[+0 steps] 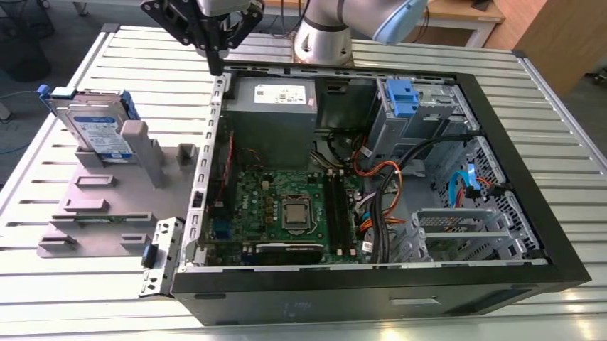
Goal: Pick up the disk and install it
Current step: 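Reach for the disk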
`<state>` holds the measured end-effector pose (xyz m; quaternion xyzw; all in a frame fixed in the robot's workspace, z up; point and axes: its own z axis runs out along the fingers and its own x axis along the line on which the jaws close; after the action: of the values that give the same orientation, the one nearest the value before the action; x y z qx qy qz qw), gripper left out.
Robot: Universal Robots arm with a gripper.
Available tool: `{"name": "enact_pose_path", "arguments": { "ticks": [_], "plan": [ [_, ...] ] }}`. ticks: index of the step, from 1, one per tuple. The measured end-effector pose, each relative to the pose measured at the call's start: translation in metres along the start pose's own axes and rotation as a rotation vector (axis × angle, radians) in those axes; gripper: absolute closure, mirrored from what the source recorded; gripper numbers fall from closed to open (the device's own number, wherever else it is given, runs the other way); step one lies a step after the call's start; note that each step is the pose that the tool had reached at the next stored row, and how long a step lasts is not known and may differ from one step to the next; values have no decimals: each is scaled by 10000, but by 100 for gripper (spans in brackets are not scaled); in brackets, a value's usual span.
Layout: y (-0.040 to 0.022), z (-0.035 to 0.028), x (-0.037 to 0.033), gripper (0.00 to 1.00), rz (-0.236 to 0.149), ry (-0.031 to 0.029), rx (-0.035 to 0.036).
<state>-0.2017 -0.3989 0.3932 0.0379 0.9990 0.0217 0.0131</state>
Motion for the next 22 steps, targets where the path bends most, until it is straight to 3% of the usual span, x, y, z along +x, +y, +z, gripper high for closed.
{"name": "enact_pose_path", "arguments": {
  "ticks": [22],
  "plan": [
    [-5,-2,63,89,-1,0,0]
  ]
}}
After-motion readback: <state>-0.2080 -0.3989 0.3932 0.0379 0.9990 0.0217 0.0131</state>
